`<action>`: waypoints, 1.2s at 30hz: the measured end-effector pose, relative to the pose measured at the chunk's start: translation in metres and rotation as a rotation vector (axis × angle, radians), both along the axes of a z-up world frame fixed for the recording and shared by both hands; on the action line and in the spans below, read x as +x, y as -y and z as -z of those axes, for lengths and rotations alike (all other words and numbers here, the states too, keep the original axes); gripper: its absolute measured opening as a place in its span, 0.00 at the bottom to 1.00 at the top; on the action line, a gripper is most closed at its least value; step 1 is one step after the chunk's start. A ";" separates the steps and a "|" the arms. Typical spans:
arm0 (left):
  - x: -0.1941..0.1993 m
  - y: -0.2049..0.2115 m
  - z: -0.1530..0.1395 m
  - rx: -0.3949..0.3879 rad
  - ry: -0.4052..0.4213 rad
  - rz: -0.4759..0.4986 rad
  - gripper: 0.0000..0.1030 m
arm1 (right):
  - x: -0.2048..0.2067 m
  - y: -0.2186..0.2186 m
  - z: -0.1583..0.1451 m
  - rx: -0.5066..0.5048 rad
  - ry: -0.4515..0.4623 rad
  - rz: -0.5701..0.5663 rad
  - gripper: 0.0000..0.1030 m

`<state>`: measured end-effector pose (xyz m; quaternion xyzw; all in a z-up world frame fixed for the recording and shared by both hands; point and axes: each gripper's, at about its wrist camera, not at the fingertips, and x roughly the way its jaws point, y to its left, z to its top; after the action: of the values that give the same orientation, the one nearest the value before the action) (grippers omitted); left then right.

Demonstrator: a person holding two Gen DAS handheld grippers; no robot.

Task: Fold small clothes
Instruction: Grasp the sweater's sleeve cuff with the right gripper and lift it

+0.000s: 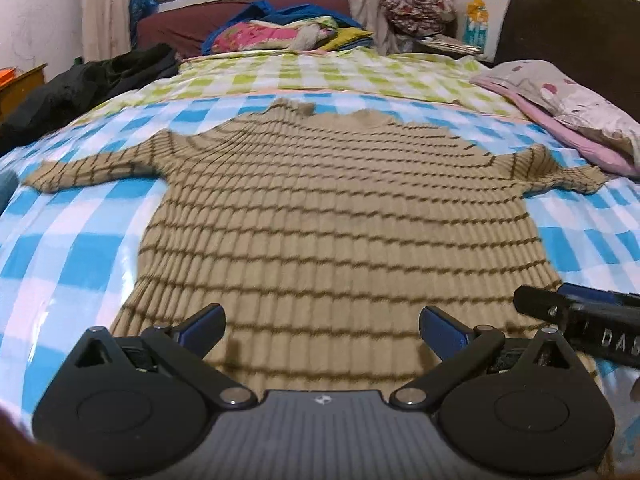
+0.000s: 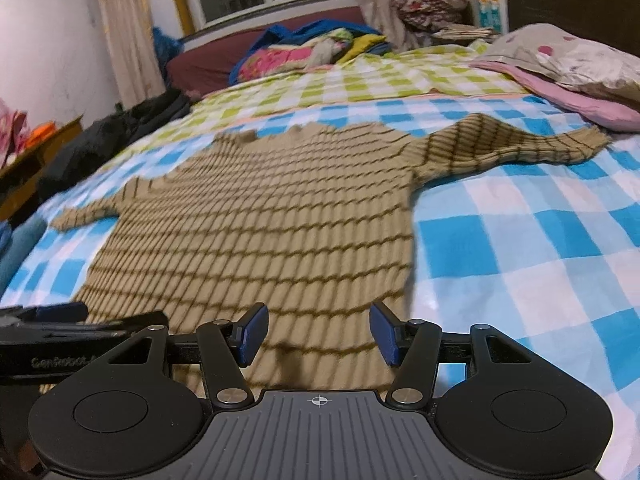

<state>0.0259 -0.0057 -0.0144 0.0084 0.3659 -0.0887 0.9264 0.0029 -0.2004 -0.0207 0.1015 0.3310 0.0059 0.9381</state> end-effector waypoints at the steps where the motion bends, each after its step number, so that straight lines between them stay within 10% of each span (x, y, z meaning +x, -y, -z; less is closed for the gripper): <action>1: 0.003 0.004 -0.002 0.004 0.007 0.014 1.00 | 0.002 0.006 -0.001 0.011 0.002 0.019 0.52; 20: 0.091 0.134 -0.020 0.014 0.162 0.151 1.00 | 0.084 0.220 -0.005 0.289 0.082 0.567 0.41; 36: 0.121 0.151 0.003 0.046 0.154 0.145 1.00 | 0.151 0.292 0.023 0.353 0.101 0.656 0.43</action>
<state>0.1472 -0.1564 -0.0174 0.0631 0.2939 -0.1464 0.9425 0.1542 -0.4922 -0.0438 0.3617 0.2280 -0.2331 0.8734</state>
